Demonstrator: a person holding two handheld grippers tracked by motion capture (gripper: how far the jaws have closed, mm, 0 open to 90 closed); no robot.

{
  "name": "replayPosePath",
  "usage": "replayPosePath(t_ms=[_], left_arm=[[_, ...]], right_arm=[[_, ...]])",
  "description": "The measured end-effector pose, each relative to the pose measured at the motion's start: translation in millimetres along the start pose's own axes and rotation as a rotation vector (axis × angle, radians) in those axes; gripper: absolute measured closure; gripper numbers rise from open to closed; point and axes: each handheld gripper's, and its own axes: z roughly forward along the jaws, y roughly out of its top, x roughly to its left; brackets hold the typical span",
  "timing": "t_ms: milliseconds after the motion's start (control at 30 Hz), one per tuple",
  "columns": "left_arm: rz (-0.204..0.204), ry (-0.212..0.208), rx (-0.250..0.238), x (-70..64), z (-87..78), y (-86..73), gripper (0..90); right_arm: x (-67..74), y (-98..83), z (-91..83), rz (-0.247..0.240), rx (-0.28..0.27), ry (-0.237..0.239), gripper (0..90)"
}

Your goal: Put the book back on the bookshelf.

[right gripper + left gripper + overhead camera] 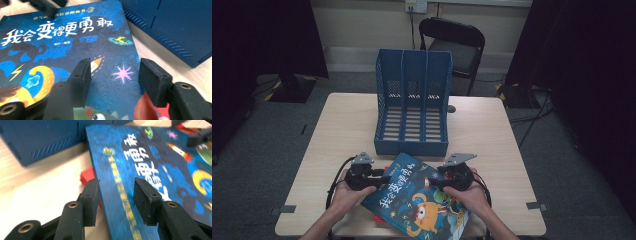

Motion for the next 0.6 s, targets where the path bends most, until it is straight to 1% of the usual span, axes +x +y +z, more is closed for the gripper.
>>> replayPosePath(t_ms=[67,100,133,167,200,233,267,300,333,367,400,433,467,500,567,600], left_arm=[[0.0,0.002,0.004,-1.1,-1.7,-1.3,54.7],[0.007,0.007,0.015,-3.2,-3.8,-2.0,54.4],[0.008,0.004,0.017,-5.6,-4.6,-3.2,52.2],[0.037,0.004,0.023,-9.2,-9.6,-8.0,51.0],[0.037,0.004,0.023,-9.2,-9.6,-8.0,51.2],[0.026,0.002,0.016,-9.8,-11.3,-10.6,51.2],[0.03,0.001,0.01,-9.2,-12.3,-12.6,51.8],[0.027,0.004,-0.006,-8.7,-10.4,-13.0,51.9],[0.027,0.004,-0.006,-8.7,-10.4,-13.0,51.9],[0.026,0.008,-0.009,-9.2,-8.9,-12.0,51.8],[0.037,0.013,-0.008,-9.6,-7.8,-10.7,51.8],[0.05,0.018,-0.004,-9.9,-5.6,-7.7,51.8],[0.05,0.018,-0.004,-9.9,-5.6,-7.7,51.9],[0.061,0.026,-0.004,-10.3,-3.5,-5.6,52.3],[0.061,0.022,-0.008,-10.6,-2.1,-4.9,52.7],[0.071,0.021,-0.006,-10.2,-1.4,-4.0,52.7]], right_arm=[[-0.1,0.2,0.2,0.001,0.001,-0.007,39.8],[-0.3,0.4,0.3,0.003,0.002,-0.009,39.6],[-0.3,0.7,0.6,0.004,0.005,-0.009,39.6],[-0.1,1.0,0.7,0.0,0.009,-0.009,39.4],[-0.1,1.0,0.7,0.0,0.009,-0.009,39.4],[0.2,1.2,1.0,-0.002,0.012,-0.01,38.9],[0.2,1.4,1.2,-0.006,0.014,-0.009,39.0],[-0.7,1.7,1.2,-0.005,0.017,-0.006,39.6],[-1.3,1.9,0.8,-0.001,0.017,-0.004,40.1],[-1.7,2.1,0.4,0.001,0.023,-0.017,37.2],[-1.7,2.1,0.4,0.001,0.023,-0.017,37.2],[-4.1,-0.6,1.5,0.02,0.045,-0.025,36.8],[-4.1,-0.6,1.5,0.02,0.045,-0.025,36.8],[-4.4,-2.4,-1.7,0.02,0.046,-0.004,40.4],[-3.9,-3.4,-3.0,0.018,0.043,-0.01,40.6],[-3.6,-4.7,-4.5,0.023,0.044,-0.015,41.5]])
